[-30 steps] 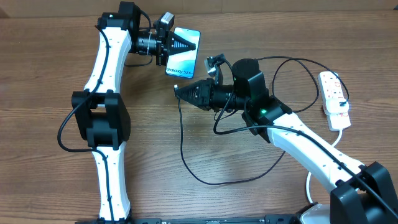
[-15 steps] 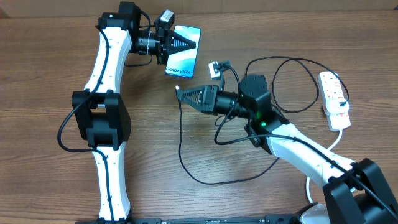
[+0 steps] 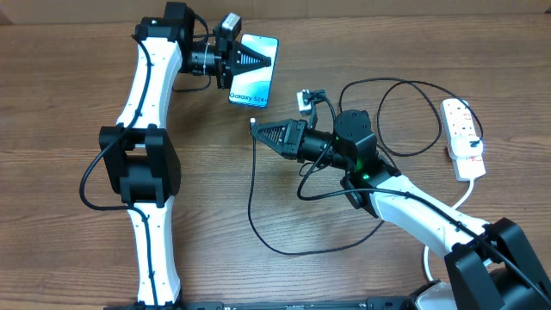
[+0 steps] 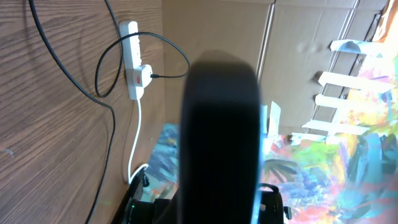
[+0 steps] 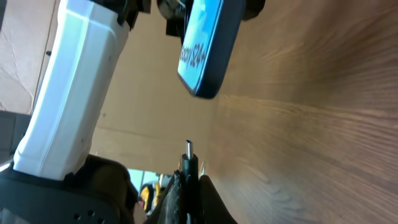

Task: Plug charger to phone and switch on socket

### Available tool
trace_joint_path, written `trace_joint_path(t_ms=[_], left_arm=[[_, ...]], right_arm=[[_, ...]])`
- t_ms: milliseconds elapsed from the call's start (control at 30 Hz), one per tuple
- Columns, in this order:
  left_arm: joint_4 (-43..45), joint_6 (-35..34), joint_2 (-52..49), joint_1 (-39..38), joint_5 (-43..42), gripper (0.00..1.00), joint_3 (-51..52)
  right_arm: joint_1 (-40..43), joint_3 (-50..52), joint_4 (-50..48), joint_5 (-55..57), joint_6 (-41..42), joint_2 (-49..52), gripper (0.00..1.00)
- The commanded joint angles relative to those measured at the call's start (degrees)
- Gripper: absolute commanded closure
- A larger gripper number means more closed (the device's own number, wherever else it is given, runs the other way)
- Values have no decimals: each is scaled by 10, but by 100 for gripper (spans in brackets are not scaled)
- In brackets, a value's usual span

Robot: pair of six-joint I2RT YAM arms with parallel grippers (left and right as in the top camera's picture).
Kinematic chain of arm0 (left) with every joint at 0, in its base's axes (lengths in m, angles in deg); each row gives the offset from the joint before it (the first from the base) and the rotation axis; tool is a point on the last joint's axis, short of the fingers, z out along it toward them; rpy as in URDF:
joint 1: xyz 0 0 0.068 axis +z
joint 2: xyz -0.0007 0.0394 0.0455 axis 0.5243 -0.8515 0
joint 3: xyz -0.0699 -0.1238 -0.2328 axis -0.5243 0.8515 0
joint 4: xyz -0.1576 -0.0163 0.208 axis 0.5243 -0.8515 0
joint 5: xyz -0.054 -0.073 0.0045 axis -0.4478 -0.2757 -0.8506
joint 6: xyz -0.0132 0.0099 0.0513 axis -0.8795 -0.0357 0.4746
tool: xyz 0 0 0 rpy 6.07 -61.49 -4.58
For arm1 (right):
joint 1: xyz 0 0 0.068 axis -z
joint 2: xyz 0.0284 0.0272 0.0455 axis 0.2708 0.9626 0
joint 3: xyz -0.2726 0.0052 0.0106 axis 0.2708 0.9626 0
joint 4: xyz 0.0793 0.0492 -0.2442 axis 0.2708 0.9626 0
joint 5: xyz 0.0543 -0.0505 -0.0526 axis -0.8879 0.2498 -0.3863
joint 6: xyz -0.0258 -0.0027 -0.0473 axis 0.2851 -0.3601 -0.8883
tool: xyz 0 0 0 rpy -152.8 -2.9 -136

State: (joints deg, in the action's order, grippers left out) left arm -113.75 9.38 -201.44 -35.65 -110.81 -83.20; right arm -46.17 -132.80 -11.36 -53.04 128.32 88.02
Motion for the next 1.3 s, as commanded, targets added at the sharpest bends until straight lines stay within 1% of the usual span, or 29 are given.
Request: trace_joint_path(t_ms=[0,133,433,600,767,967,1267], left_arm=[[4,12,29,2,-33,96,-8],[4,12,29,1,-33,96,-8],[7,11,29,1,-33,96,-8],[9,11,29,1,-52,96,-8],[13,11,29,1,-52,96,-8],[15,11,29,1,-52,96,-8],[17,11,29,1,-51,96,-8]], right_arm=[[0,0,-14,23,-7,-1,96],[-3,0,-14,51,-6,2,96],[-13,0,-26,67,-7,2,96],[-18,0,-25,82,-6,6,96],[-28,0,-27,106,2,16,96],[-30,0,-75,108,13,33,96],[-30,0,-78,113,15,33,96]])
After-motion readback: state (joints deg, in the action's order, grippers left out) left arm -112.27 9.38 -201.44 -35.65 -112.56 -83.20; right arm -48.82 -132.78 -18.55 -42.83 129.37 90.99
